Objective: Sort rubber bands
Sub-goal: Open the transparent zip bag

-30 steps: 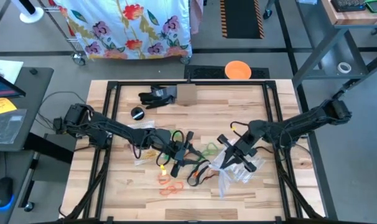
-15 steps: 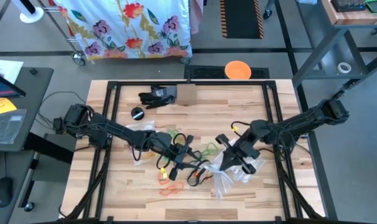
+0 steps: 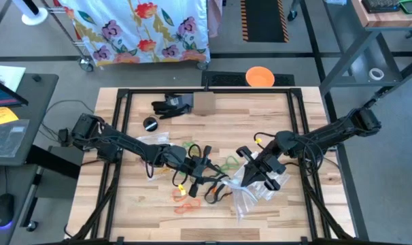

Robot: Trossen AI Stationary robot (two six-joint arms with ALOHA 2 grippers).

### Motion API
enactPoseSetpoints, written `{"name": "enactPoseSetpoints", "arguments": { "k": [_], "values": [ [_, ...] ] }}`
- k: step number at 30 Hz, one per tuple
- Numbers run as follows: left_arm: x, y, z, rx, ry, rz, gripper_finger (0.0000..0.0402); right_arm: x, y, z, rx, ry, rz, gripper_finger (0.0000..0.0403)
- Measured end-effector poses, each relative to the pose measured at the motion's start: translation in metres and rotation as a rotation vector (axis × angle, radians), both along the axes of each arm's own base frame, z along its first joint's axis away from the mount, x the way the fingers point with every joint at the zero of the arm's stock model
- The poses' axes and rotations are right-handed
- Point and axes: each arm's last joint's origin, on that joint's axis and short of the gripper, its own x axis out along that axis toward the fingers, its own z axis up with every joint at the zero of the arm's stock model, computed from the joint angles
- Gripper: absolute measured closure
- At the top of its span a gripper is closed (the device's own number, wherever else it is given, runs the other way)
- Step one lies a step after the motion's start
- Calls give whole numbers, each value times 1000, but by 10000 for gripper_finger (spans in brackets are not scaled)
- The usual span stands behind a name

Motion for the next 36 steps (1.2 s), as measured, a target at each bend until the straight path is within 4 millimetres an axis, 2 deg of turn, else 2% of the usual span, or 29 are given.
{"name": "enactPoseSetpoints", "arguments": {
  "k": [5,11,16,25,36],
  "values": [
    [10,-2,-13,9,-65,8,293,0,2,-1,-3,17,8,403],
    [15,-3,-12,0,-191,-4,293,-2,9,-1,-4,16,33,403],
    [14,-5,-13,3,-185,-74,293,-2,9,-1,-3,13,34,403],
    [14,-5,-15,7,-170,-75,293,-5,15,0,-22,-22,52,403],
    [14,-5,-14,-1,-178,-96,293,-3,10,-1,-50,-39,-1,403]
  ]
}}
